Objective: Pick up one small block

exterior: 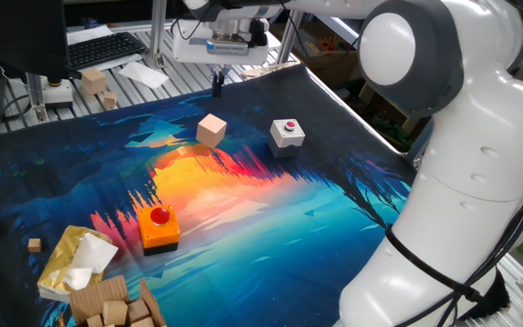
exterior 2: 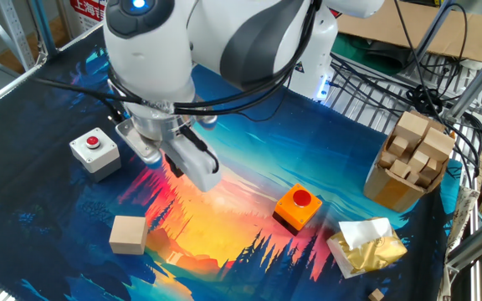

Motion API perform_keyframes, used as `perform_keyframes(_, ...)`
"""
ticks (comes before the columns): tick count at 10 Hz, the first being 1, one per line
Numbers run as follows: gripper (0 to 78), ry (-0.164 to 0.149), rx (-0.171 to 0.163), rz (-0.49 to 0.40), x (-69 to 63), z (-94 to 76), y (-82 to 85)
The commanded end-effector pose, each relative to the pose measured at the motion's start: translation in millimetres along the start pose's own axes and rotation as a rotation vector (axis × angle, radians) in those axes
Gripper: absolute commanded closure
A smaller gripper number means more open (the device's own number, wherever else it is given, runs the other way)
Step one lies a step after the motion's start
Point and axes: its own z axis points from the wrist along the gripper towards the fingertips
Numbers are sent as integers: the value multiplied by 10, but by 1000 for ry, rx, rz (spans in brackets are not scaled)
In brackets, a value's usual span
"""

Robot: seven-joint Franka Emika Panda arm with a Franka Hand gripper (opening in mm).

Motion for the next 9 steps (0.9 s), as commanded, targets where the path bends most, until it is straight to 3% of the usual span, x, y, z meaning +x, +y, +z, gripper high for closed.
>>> perform_keyframes(1,776,-6,9,19,-5,-15,-2)
perform_keyframes(5,776,-13,20,36,-5,-15,-2)
perform_keyframes(6,776,-29,27,112,-180,113,-83)
perform_keyframes(9,776,-54,33,138,-457,439,-210)
